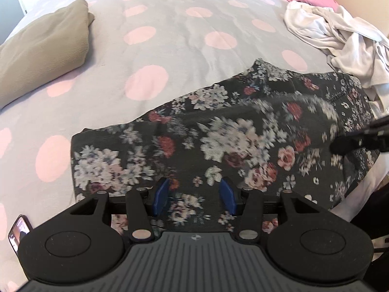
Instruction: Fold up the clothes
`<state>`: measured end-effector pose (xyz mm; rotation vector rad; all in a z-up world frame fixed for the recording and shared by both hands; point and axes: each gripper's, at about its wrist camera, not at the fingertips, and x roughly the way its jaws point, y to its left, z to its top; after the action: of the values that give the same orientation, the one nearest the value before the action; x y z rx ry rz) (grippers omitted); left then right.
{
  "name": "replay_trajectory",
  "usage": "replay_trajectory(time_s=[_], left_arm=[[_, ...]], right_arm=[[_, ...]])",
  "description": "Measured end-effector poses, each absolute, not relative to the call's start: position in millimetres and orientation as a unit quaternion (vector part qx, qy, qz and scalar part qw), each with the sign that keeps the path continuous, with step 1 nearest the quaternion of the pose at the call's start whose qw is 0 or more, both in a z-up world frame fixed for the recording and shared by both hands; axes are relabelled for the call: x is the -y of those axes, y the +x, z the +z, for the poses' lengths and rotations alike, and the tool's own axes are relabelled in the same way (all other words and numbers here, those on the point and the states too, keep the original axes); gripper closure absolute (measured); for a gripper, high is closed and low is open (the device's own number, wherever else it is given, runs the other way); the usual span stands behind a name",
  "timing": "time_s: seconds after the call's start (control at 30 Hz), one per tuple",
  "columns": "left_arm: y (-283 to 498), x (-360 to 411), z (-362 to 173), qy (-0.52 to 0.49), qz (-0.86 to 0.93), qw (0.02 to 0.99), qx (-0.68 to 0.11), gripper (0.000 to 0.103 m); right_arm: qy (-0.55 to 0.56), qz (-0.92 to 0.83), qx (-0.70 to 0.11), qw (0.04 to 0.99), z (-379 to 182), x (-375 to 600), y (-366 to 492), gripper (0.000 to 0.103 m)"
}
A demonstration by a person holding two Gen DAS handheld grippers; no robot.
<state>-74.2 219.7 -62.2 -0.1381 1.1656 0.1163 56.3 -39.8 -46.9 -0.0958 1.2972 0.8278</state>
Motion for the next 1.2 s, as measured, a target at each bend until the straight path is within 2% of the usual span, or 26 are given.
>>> replay_trajectory(time_s=[0.47,0.53,0.6,0.9,0.93,0.97,1.0,1.07,1.2], left_arm=[[-75,-226,-88,-0.047,0.069,0.811,-0.579,0.058],[-76,-226,-88,-0.044,0.068,0.811,-0.58,0.058],[-78,-228,-86,-0.045,0.071,0.813,-0.576,0.058],[-83,-247,-67,-0.058,0.099,0.83,-0.546,0.058],[-84,-251,-65,-0.06,0.106,0.832,-0.542,0.058],[-85,-255,-63,-0.061,0.114,0.832,-0.539,0.058],[-86,-260,-63,-0.062,0.122,0.833,-0.536,0.058],[-88,-269,-62,-0.065,0.14,0.832,-0.533,0.058],[-95,-286,-57,-0.06,0.177,0.831,-0.524,0.058]], right_arm=[[-0.069,0.367,-0.591,0.715,-64,45,54,0.094],[-0.062,0.365,-0.589,0.718,-61,49,55,0.085],[-0.055,0.363,-0.592,0.717,-62,51,58,0.065],[-0.017,0.351,-0.619,0.702,-84,52,75,0.053],[-0.024,0.35,-0.617,0.704,-85,50,74,0.053],[-0.03,0.349,-0.615,0.706,-86,48,73,0.058],[-0.034,0.349,-0.613,0.708,-86,47,72,0.069],[-0.034,0.348,-0.612,0.709,-84,44,72,0.078],[-0.015,0.352,-0.607,0.713,-71,44,71,0.085]])
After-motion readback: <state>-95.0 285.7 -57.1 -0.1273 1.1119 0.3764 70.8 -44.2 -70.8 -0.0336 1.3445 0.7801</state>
